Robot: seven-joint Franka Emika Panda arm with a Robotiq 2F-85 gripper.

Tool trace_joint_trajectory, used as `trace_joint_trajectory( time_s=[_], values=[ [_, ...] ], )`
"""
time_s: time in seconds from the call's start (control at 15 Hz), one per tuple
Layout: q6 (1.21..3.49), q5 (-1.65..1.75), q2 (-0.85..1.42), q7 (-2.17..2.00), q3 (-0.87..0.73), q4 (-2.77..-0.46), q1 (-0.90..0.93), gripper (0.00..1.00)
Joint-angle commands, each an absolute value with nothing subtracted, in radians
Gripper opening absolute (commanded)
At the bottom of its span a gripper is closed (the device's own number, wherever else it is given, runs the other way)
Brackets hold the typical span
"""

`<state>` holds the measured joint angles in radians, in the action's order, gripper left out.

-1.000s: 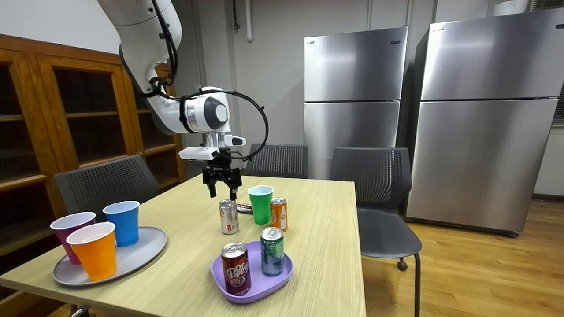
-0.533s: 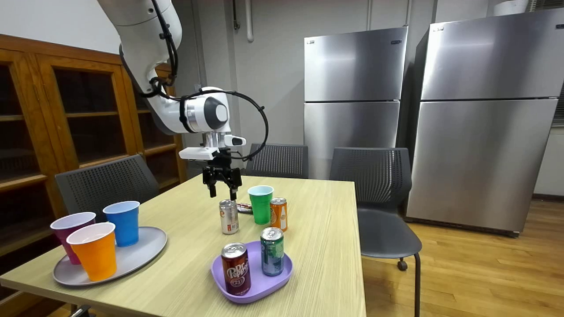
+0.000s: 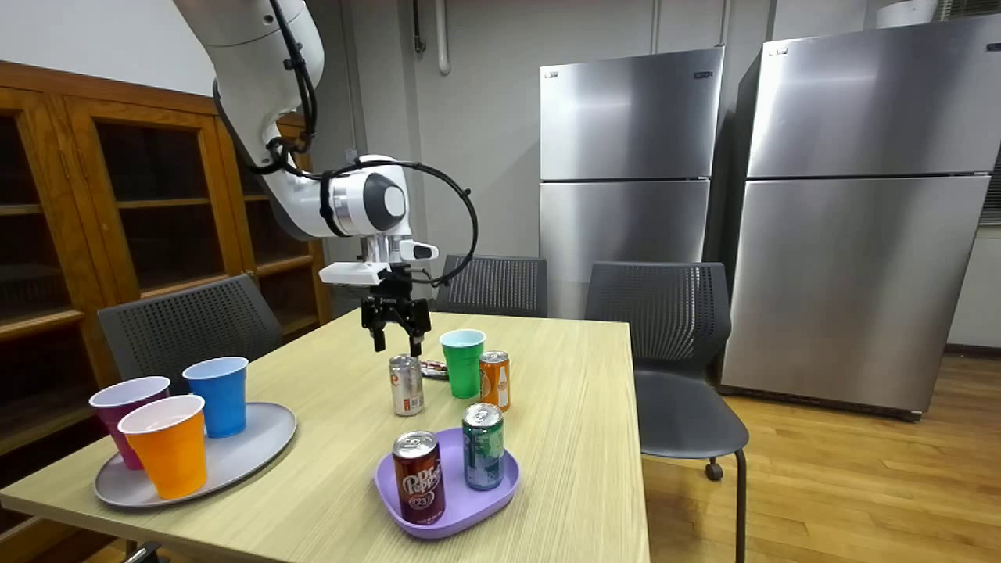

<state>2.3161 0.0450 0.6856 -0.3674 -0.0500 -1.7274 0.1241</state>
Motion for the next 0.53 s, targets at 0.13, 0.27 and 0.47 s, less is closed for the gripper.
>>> trace_joint_trajectory(
  time_s=[0.13,0.27,0.47],
  values=[
    [2.34,0.043,0.68,-0.371,-0.064,-1.746,0.13,1.0],
    [2.369,0.045,0.692,-0.383,-0.067,-1.749,0.135,1.0],
    [2.409,0.043,0.704,-0.384,-0.067,-1.757,0.138,1.0]
  ],
)
